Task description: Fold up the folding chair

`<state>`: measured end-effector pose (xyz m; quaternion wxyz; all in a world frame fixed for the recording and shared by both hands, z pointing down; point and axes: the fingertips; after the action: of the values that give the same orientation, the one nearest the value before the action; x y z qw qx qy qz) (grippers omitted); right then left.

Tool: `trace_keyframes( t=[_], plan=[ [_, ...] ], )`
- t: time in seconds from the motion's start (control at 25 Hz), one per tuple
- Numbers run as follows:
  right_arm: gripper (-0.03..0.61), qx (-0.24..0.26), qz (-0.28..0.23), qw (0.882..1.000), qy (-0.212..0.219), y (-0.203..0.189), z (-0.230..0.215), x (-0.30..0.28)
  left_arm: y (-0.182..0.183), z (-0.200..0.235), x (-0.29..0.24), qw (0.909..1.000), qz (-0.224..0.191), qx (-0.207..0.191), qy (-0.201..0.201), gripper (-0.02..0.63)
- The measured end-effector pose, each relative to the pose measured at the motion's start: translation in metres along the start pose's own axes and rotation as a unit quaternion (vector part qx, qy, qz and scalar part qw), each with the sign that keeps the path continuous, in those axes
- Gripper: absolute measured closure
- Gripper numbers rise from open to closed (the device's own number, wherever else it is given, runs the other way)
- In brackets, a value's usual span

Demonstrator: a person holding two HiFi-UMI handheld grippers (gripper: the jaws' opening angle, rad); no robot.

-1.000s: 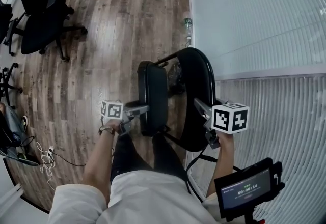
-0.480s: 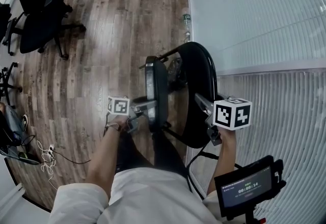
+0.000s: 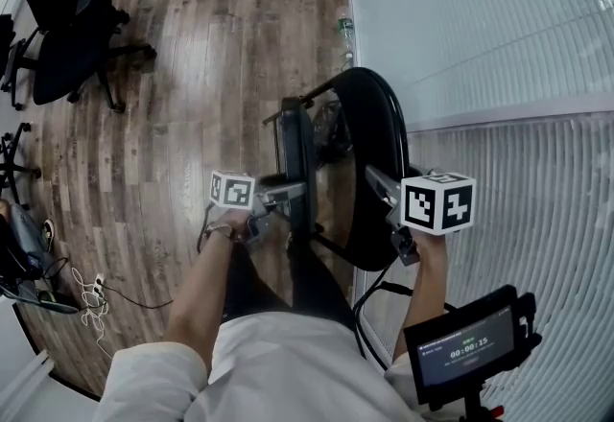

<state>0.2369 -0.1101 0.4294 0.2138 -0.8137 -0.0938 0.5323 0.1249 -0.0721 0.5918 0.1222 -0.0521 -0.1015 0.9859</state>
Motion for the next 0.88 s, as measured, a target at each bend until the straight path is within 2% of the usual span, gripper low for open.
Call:
trace_keyframes(
  t=[0.24, 0.4, 0.68, 0.88],
  plan=[
    [0.437, -0.001, -0.002, 1.000, 0.002, 0.000, 0.000, 0.002, -0.001, -0.001, -0.007, 1.0000, -0.004, -0.005, 0.004, 0.261],
    [0.437, 0.002, 0.000, 1.000, -0.003, 0.000, 0.000, 0.003, -0.002, -0.012, -0.016, 0.9999, -0.002, 0.007, -0.010, 0.261],
    [0.437, 0.002, 0.000, 1.000, -0.007, 0.000, -0.003, 0.007, -0.008, -0.008, -0.031, 0.9994, 0.028, -0.022, 0.004, 0.262],
    [0.437, 0.003, 0.001, 1.000, -0.006, 0.001, -0.001, 0.007, -0.008, -0.012, -0.040, 0.9993, 0.031, -0.020, 0.002, 0.262]
  ],
)
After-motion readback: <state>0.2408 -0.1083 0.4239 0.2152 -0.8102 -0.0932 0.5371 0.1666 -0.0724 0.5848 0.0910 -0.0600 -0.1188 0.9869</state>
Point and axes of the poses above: the fingertips, and each gripper's own axes: x backward along the fingers, z to its left, y out of its top, and after that the axes turned 4 degrees about -z, right-handed
